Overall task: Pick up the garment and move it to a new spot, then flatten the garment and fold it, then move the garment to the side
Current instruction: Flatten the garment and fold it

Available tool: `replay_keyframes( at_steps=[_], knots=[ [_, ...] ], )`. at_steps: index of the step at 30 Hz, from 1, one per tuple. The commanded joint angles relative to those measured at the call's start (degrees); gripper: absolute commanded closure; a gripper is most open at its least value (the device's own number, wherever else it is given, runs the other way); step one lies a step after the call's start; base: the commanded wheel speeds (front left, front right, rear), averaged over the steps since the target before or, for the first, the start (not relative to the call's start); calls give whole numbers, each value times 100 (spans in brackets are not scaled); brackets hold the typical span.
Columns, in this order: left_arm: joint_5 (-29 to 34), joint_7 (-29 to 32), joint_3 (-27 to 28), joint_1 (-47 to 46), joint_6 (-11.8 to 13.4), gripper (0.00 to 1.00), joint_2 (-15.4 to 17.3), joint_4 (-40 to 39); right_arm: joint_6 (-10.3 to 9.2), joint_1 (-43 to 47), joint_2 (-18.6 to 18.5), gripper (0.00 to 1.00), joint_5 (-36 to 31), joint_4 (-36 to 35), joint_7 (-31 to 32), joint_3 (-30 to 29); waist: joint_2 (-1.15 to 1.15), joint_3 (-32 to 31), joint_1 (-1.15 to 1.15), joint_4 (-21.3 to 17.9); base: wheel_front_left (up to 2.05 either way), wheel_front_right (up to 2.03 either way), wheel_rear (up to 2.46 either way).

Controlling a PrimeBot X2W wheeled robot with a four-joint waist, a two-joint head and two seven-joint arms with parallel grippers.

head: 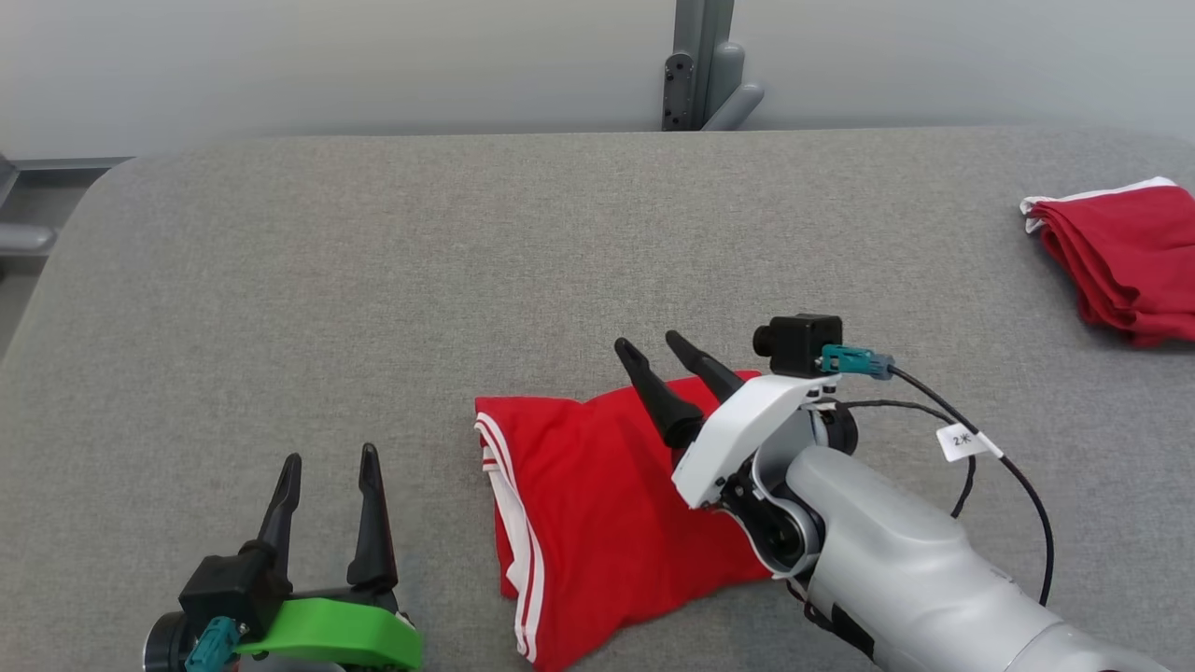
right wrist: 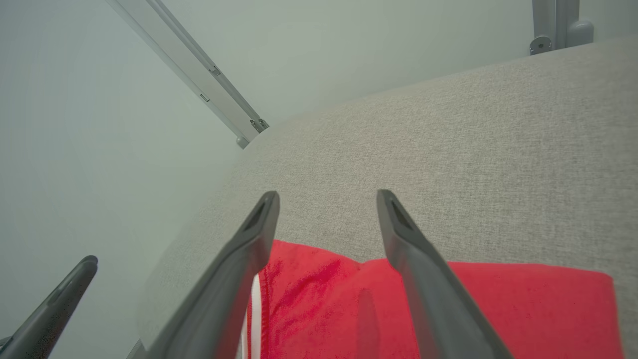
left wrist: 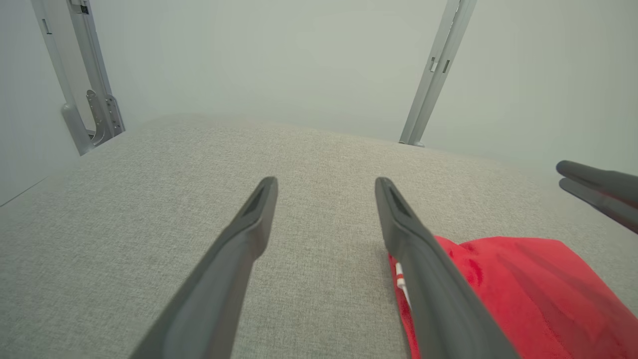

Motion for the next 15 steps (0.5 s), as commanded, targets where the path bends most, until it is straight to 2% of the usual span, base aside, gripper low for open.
replay_keyframes(
  at_steps=[1,8,14,15],
  knots=[
    [36,-13,-19,41,19,0,0,-45,1,5,-73,0,-164,-9,-42,-137,37,-17,0,-66,0,0,0],
    [39,-13,-56,83,57,0,13,-90,1,347,-198,0,-950,-354,-44,-898,37,-55,0,-182,0,0,0],
    [14,-13,-74,92,56,0,31,-105,1,798,-144,0,-1680,-719,-46,-1468,37,-83,0,-200,0,0,0],
    [11,-13,-80,93,56,0,30,-110,1,881,-131,8,-1829,-805,-45,-1580,37,-85,0,-194,0,0,0]
  ],
)
